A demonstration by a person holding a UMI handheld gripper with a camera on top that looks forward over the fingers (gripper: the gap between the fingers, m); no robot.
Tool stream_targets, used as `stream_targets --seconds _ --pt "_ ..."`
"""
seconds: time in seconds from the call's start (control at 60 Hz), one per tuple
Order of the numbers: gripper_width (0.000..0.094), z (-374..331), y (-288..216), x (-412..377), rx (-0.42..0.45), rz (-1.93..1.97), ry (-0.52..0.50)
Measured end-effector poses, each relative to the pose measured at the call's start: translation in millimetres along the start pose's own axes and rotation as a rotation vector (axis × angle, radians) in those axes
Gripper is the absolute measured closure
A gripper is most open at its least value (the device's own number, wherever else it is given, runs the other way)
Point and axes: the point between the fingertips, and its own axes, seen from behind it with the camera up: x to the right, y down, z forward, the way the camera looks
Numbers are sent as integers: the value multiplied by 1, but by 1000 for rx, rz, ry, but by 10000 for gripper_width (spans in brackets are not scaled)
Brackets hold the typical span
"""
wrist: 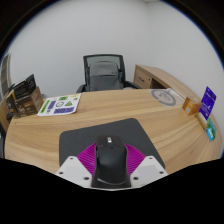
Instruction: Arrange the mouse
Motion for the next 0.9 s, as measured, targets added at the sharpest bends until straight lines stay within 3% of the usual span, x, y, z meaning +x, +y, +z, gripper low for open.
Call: stream_targets --seconds 0.133,0.167,0.217,0.267,0.5,0.717,0.9 --pt "390 5 17 -1 -44 -20 -4" --pt "285 4 15 -1 -34 -30 -5" --pt "56 1 10 7 -9 -54 24" --pt "98 -1 8 10 1 -62 38" --pt "77 -54 -13 12 25 -38 35" --pt "74 -202 -42 17 86 -18 -3" --pt "75 -325 -27 25 107 -35 -6"
